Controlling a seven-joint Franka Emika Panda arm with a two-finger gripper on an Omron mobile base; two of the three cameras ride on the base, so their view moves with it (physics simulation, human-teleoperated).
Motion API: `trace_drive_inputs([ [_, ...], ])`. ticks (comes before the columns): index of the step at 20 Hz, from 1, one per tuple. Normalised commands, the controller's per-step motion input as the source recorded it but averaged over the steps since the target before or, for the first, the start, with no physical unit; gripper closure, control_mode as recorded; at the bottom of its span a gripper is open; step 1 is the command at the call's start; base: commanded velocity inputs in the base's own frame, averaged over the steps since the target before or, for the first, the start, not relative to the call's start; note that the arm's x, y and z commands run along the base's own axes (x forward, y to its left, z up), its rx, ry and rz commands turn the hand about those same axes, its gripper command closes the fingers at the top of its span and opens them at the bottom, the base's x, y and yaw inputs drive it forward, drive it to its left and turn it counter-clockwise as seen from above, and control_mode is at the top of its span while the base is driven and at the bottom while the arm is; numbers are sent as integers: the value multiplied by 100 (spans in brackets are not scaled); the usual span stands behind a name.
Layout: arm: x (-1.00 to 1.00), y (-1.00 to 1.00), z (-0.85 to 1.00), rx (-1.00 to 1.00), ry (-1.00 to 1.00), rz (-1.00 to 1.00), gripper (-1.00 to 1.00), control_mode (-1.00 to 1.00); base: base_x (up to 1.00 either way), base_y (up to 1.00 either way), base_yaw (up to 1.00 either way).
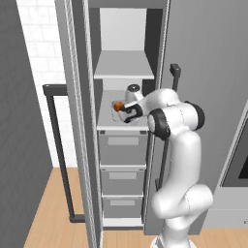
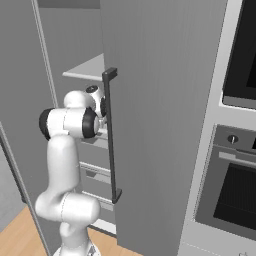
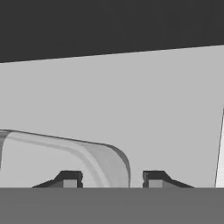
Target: Take the meat container that has the chicken drumstick and place it on the second highest rack of the freezer. Then take the vegetable container that has the corn and bell pepper and place it on the highest rack of the freezer.
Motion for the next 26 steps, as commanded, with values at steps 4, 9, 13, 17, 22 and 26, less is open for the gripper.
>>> trace_drive_inputs([
  [4, -64, 0, 2, 0, -23, 0, -100, -100, 0, 0, 0],
  [9, -98, 1, 47, 0, -26, 0, -100, -100, 0, 0, 0],
  [13, -99, 23, 95, 0, -2, -3, -100, -100, 0, 0, 0],
  [17, -96, 38, 100, 0, 0, -3, -100, -100, 0, 0, 0],
  [22, -100, 23, 100, 0, 1, -2, -100, -100, 0, 0, 0],
  [26, -100, 3, 100, 0, 6, 0, -100, -100, 0, 0, 0],
])
